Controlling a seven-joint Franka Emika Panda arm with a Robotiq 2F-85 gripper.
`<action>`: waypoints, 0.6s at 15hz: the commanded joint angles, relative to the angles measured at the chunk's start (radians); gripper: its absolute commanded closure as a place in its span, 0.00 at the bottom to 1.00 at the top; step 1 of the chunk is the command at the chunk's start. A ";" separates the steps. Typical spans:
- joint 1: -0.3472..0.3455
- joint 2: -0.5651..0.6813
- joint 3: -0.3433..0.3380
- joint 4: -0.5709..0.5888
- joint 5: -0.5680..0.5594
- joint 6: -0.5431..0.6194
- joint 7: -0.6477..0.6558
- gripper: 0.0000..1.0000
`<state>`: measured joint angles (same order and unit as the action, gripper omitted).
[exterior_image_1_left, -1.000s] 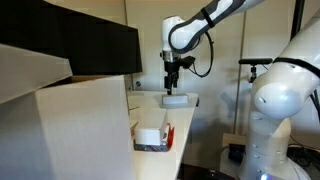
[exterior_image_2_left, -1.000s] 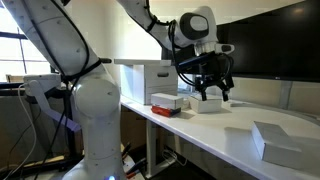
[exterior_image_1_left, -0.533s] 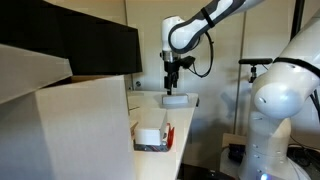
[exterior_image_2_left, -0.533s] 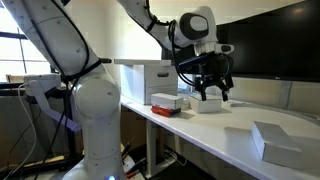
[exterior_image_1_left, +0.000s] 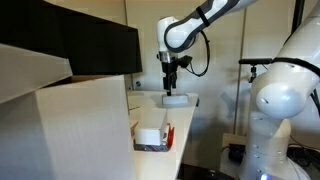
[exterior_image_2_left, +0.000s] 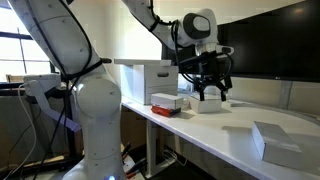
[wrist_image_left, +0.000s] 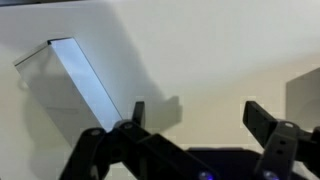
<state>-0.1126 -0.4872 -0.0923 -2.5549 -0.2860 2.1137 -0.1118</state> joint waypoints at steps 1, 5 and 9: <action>-0.015 0.093 -0.050 0.116 -0.015 -0.058 -0.115 0.00; 0.002 0.163 -0.218 0.212 -0.042 -0.105 -0.409 0.00; 0.048 0.173 -0.460 0.288 -0.120 -0.190 -0.717 0.00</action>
<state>-0.0977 -0.3387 -0.4170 -2.3379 -0.3542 1.9864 -0.6345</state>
